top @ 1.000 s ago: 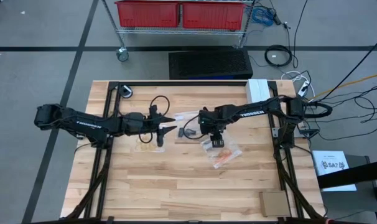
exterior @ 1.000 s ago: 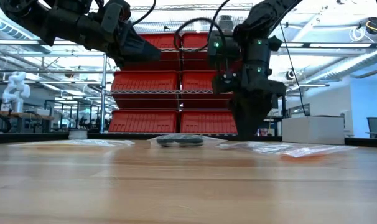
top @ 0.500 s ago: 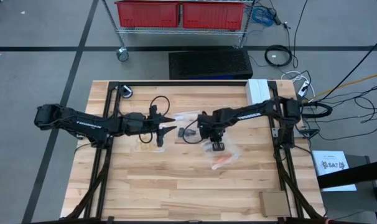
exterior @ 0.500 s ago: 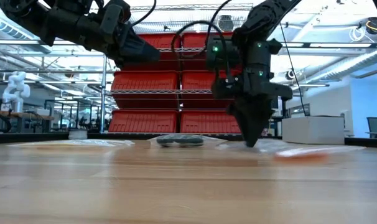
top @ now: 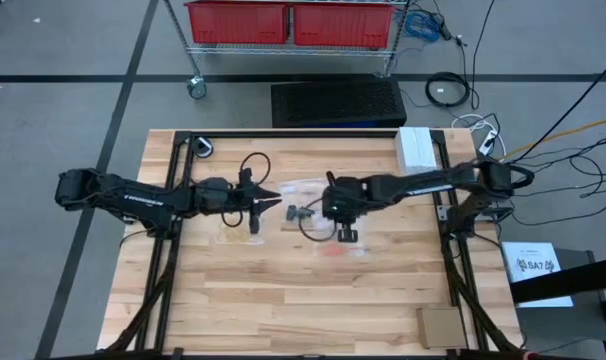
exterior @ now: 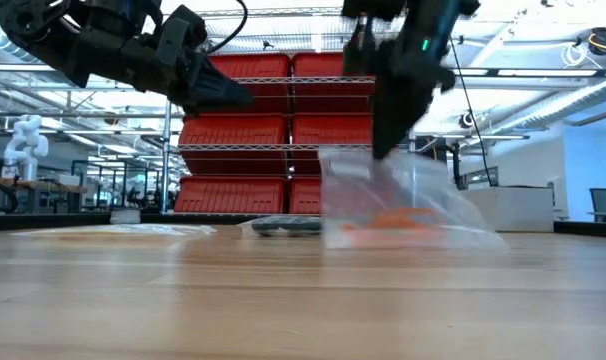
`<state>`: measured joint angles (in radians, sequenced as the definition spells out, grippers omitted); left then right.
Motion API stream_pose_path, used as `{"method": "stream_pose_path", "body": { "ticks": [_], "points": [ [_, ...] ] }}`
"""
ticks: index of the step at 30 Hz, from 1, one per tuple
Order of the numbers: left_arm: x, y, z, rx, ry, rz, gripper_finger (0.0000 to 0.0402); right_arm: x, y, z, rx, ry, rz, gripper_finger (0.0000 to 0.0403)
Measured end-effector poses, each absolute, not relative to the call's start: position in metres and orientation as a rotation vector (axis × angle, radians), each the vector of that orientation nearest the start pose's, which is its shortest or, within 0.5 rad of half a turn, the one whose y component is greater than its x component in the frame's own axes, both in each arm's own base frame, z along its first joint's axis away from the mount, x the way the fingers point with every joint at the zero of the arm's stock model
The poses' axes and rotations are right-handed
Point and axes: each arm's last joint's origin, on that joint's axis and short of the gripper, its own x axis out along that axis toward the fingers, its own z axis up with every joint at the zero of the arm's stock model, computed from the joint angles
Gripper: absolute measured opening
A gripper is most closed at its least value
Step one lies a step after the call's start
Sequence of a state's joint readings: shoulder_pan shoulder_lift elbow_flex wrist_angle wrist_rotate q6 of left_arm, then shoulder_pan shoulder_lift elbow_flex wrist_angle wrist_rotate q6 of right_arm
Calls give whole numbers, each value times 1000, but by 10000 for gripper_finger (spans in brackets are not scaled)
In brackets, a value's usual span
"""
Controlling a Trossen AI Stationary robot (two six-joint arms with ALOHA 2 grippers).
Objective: Sort rubber bands
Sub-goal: Close the zip bag
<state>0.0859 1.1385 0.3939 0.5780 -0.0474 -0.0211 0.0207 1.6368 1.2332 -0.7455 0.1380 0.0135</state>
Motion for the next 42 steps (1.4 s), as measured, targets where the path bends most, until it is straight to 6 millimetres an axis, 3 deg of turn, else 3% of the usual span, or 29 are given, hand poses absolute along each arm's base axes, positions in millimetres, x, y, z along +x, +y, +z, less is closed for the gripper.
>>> {"method": "stream_pose_path", "body": {
  "ticks": [5,10,15,23,35,42],
  "points": [
    [226,16,210,-80,113,8,36,317,28,272,-154,993,-194,1],
    [234,13,203,-79,104,19,48,321,47,292,-203,873,-221,0],
    [248,7,196,-107,81,-16,92,323,54,294,-227,835,-196,0],
    [264,-1,205,-155,43,-114,152,323,52,294,-260,839,-222,0],
    [274,-3,210,-205,38,-89,155,323,51,294,-291,841,-232,0],
    [274,-2,210,-206,37,-64,137,323,51,294,-291,841,-228,0]
  ]
}}
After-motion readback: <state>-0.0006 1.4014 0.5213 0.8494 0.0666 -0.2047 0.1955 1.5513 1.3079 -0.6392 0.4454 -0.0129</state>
